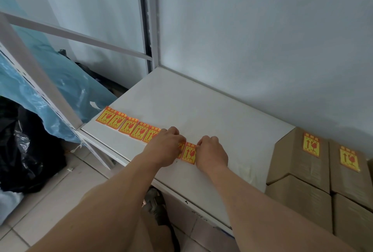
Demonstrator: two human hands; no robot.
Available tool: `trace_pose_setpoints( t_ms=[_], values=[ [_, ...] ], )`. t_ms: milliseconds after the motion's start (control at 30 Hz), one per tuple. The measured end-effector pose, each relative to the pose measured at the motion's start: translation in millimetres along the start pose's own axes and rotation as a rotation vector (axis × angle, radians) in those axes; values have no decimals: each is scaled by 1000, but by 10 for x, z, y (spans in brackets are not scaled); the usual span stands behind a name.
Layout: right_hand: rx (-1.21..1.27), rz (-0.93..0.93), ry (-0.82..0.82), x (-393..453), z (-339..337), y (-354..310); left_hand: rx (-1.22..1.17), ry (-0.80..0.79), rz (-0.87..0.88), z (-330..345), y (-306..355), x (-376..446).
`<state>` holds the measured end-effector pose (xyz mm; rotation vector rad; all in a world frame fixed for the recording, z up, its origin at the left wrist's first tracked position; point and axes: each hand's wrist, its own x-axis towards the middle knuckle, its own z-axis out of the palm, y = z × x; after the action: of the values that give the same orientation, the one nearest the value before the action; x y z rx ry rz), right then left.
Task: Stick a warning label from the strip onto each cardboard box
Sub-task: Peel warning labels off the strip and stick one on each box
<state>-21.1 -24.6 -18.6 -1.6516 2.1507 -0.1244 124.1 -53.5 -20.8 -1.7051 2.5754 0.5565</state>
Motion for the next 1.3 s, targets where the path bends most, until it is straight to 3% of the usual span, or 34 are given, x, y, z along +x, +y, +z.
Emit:
trace_pose_setpoints(
  t_ms=[500,1300],
  values=[
    [-19,-90,-18,-6,14,31,-20,-13,-20,-16,13,-3],
    [66,-262,144,7,136,163,-55,-18,-32,-38,27,-28]
  ],
)
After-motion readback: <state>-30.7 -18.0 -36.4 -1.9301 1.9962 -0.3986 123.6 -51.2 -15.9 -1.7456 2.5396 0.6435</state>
